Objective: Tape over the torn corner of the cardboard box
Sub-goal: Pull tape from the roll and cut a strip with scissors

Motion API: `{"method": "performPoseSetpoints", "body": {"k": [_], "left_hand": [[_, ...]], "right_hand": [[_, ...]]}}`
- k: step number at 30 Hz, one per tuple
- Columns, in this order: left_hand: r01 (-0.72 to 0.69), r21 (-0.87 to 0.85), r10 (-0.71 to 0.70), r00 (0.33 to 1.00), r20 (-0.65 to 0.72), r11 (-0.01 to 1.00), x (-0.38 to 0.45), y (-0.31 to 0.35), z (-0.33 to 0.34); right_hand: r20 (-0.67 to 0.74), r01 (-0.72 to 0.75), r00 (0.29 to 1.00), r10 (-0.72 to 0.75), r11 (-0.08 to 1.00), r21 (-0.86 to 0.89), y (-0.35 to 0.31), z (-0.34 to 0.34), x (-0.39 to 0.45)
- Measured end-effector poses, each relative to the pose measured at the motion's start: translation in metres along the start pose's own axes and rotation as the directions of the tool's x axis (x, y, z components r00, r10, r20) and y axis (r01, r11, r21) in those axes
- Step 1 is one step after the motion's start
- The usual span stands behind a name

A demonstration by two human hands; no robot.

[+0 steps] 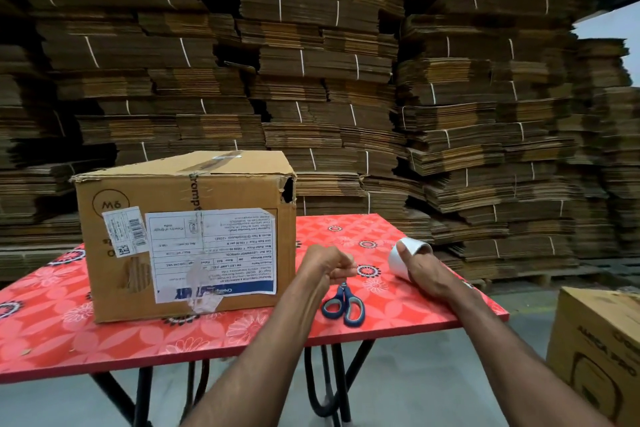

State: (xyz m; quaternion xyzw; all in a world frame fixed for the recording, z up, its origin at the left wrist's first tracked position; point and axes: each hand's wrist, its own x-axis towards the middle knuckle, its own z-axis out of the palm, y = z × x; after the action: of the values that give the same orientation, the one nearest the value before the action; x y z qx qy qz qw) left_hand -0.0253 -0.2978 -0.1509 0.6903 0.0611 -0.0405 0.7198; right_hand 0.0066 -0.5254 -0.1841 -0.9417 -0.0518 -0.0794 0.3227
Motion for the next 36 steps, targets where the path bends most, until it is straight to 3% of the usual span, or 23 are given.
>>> {"method": "performPoseSetpoints", "body": {"k": [9,19,26,31,34,36], "left_hand": [[0.056,-0.041,-0.057,0.998,-0.023,0.998,0.006,-0.004,-0.003],[0.02,0.026,-0.018,0.997,-0.081,0.999,0.0,-0.002,-0.007],[-0.007,0.031,0.01,0.995,-0.103,1.0,0.003,-0.003,-0.001],[-0.02,0.041,0.024,0.993,-0.114,0.999,0.008,-0.006,0.002],[-0.03,0.039,0.034,0.992,-0.118,0.999,0.011,-0.007,0.003],[-0.036,0.041,0.041,0.992,-0.123,0.998,0.01,-0.006,0.004]], "right_hand": [[0.064,-0.008,0.998,0.012,0.998,-0.063,0.004,0.012,-0.003],[-0.031,0.076,0.996,-0.081,0.987,-0.144,-0.001,0.014,-0.022],[-0.091,0.073,0.993,-0.073,0.997,-0.005,-0.008,0.015,-0.036],[-0.284,0.018,0.959,-0.011,1.0,0.021,-0.015,0.021,-0.052],[-0.552,-0.063,0.832,0.054,0.998,0.003,-0.02,0.029,-0.061],[-0.617,-0.056,0.787,0.01,0.997,-0.056,-0.036,0.04,-0.072]]}}
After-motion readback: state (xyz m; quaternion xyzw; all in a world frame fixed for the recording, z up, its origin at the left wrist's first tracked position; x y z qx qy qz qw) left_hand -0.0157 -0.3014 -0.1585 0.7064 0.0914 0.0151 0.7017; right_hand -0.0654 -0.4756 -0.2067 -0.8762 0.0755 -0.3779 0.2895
